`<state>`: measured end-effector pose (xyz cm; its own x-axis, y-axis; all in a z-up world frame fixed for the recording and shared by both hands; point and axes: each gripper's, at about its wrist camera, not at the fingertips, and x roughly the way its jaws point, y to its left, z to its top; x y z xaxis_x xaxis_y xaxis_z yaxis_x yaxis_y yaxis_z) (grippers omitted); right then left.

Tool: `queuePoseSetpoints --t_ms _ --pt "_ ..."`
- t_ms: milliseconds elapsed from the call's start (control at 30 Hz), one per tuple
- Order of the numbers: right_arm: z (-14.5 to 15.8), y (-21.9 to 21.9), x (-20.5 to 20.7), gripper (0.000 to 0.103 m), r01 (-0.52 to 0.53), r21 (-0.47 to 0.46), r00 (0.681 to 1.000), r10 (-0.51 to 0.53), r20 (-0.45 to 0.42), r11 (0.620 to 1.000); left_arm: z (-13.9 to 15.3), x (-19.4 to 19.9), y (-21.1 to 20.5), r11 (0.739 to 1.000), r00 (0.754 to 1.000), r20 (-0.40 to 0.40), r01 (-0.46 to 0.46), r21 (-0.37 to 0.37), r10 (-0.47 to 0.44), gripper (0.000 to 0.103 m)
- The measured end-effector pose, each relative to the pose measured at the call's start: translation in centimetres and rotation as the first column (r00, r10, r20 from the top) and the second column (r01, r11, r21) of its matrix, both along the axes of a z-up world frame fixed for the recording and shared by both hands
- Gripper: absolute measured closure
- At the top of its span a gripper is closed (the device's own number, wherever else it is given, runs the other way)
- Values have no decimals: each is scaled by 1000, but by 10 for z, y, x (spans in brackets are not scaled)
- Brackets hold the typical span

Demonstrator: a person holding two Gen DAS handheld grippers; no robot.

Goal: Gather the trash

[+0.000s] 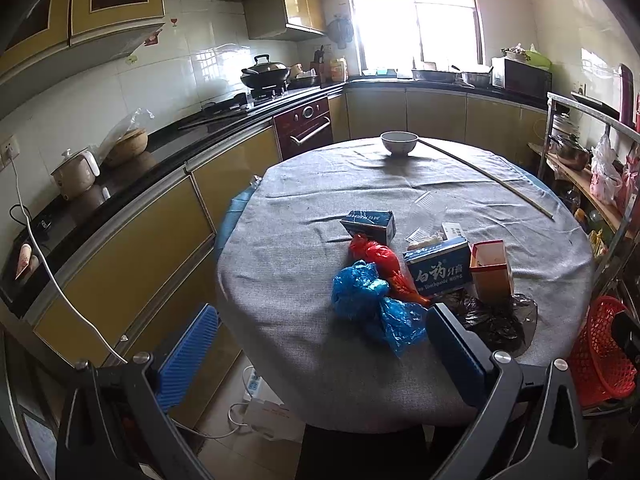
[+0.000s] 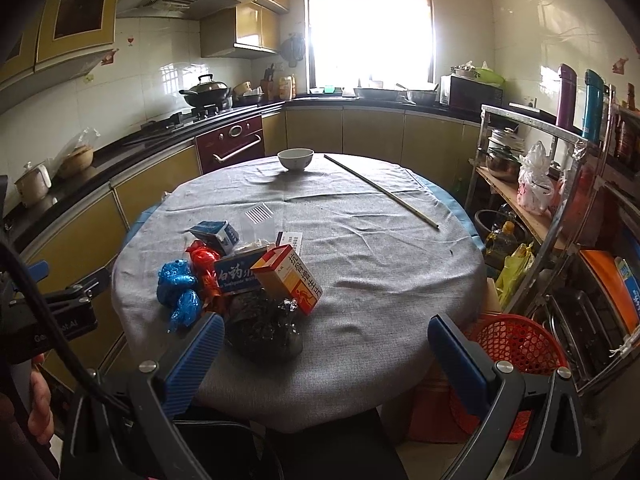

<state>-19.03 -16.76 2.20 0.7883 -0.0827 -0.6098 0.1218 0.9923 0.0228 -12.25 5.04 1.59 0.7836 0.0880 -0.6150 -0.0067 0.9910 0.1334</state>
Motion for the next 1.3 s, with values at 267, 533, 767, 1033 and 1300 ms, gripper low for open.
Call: queuePoseSetpoints --t_ms 267,533,767,1033,1300 --pt "0 1 6 0 -6 17 1000 6 26 1000 -1 1 0 1000 1000 -3 -2 3 2 0" --pt "-1 0 12 0 -11 14 1000 11 20 1000 -3 3 0 1000 1000 -9 -2 7 2 0" --pt "-2 1 17 0 -22 13 1000 22 12 1000 -4 3 0 1000 1000 -11 -1 8 1 0" --pt "-9 -1 27 0 -53 37 999 53 -12 998 -9 8 1 1000 999 -33 -3 1 3 0" --pt "-28 -6 41 0 -136 116 990 140 -27 984 -33 33 12 993 985 -159 41 -113 -59 0"
